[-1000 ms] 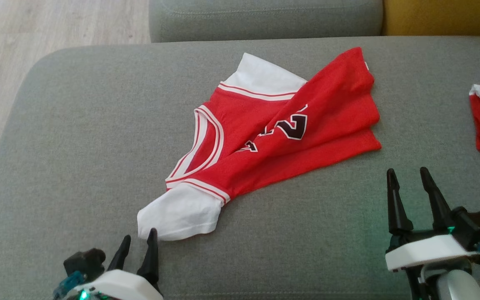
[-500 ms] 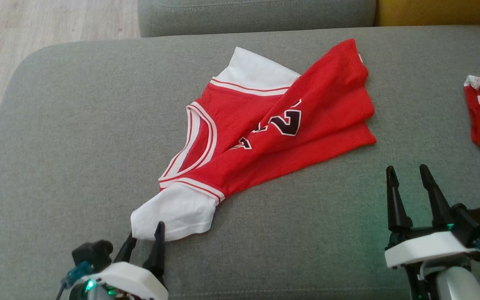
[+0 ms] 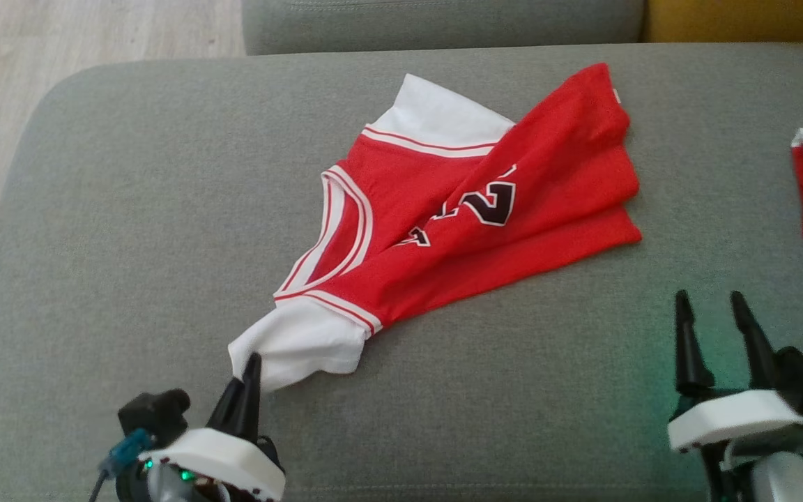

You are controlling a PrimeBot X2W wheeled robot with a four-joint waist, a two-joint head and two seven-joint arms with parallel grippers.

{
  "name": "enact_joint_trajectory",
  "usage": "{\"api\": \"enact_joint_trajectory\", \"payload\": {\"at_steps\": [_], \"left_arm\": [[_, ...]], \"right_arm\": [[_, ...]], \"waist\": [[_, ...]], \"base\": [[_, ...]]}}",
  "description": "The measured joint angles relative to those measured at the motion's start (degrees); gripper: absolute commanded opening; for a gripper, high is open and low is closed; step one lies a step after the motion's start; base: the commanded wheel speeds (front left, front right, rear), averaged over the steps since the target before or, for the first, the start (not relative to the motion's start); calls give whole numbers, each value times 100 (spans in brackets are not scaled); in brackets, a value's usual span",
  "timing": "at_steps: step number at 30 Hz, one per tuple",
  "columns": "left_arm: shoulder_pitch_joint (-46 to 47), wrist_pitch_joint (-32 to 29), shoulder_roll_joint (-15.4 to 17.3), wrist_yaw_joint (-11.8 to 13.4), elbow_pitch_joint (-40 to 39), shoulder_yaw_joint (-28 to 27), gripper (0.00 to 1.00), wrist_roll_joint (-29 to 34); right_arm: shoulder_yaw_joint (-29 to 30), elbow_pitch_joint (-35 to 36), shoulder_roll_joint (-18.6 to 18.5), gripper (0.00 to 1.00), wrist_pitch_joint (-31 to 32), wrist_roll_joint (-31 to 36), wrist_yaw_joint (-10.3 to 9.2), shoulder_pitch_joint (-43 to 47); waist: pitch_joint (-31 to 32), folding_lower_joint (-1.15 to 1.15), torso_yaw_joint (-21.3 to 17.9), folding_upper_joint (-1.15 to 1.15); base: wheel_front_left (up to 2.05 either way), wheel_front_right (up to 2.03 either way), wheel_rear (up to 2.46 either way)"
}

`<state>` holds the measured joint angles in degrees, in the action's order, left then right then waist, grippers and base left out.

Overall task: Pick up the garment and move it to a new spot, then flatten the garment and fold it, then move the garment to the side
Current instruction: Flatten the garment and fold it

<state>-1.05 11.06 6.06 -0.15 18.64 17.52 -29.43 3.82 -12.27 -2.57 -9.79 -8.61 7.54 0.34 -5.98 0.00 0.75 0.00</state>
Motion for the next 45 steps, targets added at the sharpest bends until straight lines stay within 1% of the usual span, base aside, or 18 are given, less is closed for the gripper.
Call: {"api": "enact_joint_trajectory", "payload": {"at_steps": [5,7,13,18,22,24,28,33,34,36,37,38,39,42,45], "left_arm": [[-1,40,56,129,-302,-47,0,14],[-2,38,74,167,-366,-62,0,49],[-1,29,76,171,-463,-5,0,62],[20,13,64,169,-511,77,0,70],[52,13,49,167,-526,152,0,105],[66,14,43,167,-525,183,0,105],[96,18,32,167,-523,198,0,104],[143,63,30,167,-506,209,0,103],[143,70,29,167,-503,209,0,103],[143,71,30,167,-500,210,0,103],[144,73,30,166,-482,211,0,103],[144,73,31,166,-468,212,0,103],[144,74,31,164,-460,214,0,103],[144,122,34,157,-452,216,0,102],[146,124,29,108,-532,213,0,25]], "right_arm": [[548,-537,1,100,208,154,0,-405],[653,-792,1,100,314,160,0,-679],[691,-1764,1,100,616,87,0,-1467],[805,-2594,-3,100,781,280,0,-2114],[914,-3132,-4,100,805,504,0,-2532],[973,-3393,-5,100,922,660,0,-2688],[1066,-3747,-10,100,948,781,0,-2863],[1039,-4144,-40,100,996,916,0,-3175],[1011,-4213,-49,89,1036,911,0,-3228],[953,-4354,-74,48,1121,880,0,-3332],[894,-4487,-96,40,1192,727,0,-3420],[840,-4532,-100,8,1194,638,0,-3448],[790,-4571,-100,0,1172,565,0,-3469],[580,-4613,-97,0,894,399,0,-3468],[315,-4543,-94,0,469,153,0,-3417]], "waist": [[-31,0,155,0],[-49,0,213,0],[-170,0,360,0],[-304,0,494,0],[-404,0,594,0],[-437,0,627,0],[-479,0,665,0],[-488,0,675,0],[-488,0,674,0],[-487,0,666,0],[-480,0,654,0],[-474,0,646,0],[-467,0,636,0],[-421,0,593,0],[-331,0,528,0]], "base": [[0,0,0],[0,0,0],[0,0,0],[0,0,0],[0,0,0],[0,0,0],[0,0,0],[0,0,0],[0,0,0],[0,0,0],[0,0,0],[0,0,0],[0,0,0],[0,0,0],[0,0,0]]}}
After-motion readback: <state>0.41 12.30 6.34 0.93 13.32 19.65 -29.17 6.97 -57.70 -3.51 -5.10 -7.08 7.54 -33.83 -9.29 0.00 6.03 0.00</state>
